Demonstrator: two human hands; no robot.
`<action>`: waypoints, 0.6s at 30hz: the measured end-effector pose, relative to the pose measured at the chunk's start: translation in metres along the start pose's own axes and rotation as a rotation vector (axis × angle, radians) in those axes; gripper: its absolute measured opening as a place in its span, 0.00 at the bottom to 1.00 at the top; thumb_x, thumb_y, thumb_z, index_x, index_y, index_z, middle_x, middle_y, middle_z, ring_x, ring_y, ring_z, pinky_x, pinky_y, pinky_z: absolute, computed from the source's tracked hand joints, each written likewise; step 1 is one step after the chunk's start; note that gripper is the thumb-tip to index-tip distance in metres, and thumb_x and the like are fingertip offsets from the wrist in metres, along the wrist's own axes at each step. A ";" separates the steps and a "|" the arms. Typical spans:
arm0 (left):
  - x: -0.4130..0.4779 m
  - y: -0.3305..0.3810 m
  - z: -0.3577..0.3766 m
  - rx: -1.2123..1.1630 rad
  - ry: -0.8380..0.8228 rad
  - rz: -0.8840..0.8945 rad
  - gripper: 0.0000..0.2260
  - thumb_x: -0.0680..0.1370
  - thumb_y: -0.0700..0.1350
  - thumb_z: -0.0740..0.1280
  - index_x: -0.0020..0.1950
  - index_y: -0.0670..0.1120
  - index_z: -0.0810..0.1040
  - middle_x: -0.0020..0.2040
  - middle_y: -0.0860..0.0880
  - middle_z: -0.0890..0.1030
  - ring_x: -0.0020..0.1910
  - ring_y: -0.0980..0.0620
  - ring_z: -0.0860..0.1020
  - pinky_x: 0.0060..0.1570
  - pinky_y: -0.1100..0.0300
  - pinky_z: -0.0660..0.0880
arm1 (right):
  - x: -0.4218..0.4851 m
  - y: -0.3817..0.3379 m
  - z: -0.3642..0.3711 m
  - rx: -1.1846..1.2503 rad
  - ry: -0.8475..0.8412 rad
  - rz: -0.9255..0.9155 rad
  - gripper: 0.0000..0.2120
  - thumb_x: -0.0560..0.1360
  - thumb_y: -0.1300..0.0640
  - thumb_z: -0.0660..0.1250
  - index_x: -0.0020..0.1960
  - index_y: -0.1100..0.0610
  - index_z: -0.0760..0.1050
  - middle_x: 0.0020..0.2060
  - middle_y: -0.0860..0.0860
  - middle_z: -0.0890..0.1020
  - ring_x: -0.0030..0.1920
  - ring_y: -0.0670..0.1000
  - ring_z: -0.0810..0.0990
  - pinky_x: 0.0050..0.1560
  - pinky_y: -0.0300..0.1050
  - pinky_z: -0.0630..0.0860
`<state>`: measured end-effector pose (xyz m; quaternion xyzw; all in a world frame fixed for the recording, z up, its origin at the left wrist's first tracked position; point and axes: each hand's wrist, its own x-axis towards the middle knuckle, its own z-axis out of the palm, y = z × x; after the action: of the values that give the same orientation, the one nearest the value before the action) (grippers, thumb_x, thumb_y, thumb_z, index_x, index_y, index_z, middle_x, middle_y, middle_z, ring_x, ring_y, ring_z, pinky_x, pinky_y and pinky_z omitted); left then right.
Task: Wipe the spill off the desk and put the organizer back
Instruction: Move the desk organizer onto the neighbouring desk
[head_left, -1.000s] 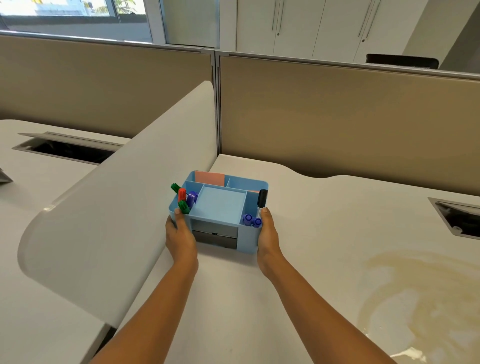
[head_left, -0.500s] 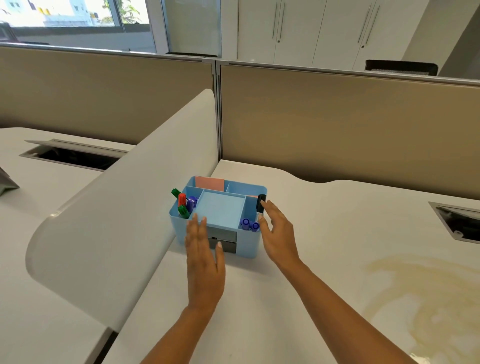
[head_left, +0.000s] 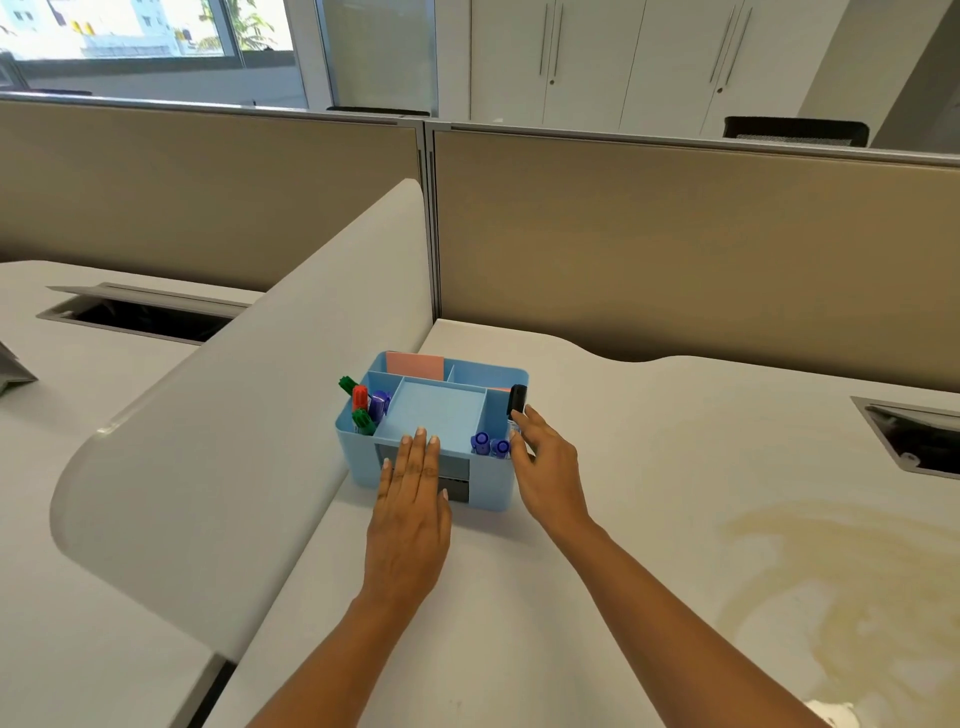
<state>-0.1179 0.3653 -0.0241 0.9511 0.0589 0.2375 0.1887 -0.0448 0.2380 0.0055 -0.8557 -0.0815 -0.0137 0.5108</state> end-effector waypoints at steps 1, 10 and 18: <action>0.000 0.000 0.000 -0.025 0.003 -0.005 0.28 0.68 0.33 0.71 0.67 0.34 0.68 0.66 0.36 0.73 0.65 0.35 0.69 0.65 0.74 0.36 | 0.000 0.000 0.001 0.009 -0.001 0.002 0.20 0.80 0.56 0.56 0.71 0.56 0.65 0.73 0.54 0.64 0.72 0.53 0.65 0.64 0.47 0.71; -0.004 0.002 0.005 -0.097 -0.012 -0.003 0.27 0.78 0.42 0.59 0.72 0.45 0.48 0.72 0.52 0.48 0.73 0.52 0.45 0.72 0.58 0.43 | -0.004 0.010 -0.004 0.063 -0.098 -0.026 0.21 0.81 0.52 0.51 0.74 0.49 0.56 0.76 0.51 0.58 0.75 0.51 0.57 0.70 0.46 0.62; -0.027 0.035 0.002 -0.204 -0.039 -0.050 0.26 0.79 0.44 0.57 0.72 0.48 0.45 0.75 0.50 0.51 0.73 0.56 0.45 0.72 0.59 0.44 | -0.029 0.022 -0.028 -0.232 -0.094 -0.022 0.26 0.80 0.49 0.51 0.76 0.50 0.46 0.77 0.48 0.50 0.76 0.49 0.52 0.74 0.45 0.54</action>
<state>-0.1402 0.3272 -0.0239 0.9296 0.0542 0.2190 0.2916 -0.0688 0.1998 -0.0035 -0.9077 -0.1128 0.0116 0.4039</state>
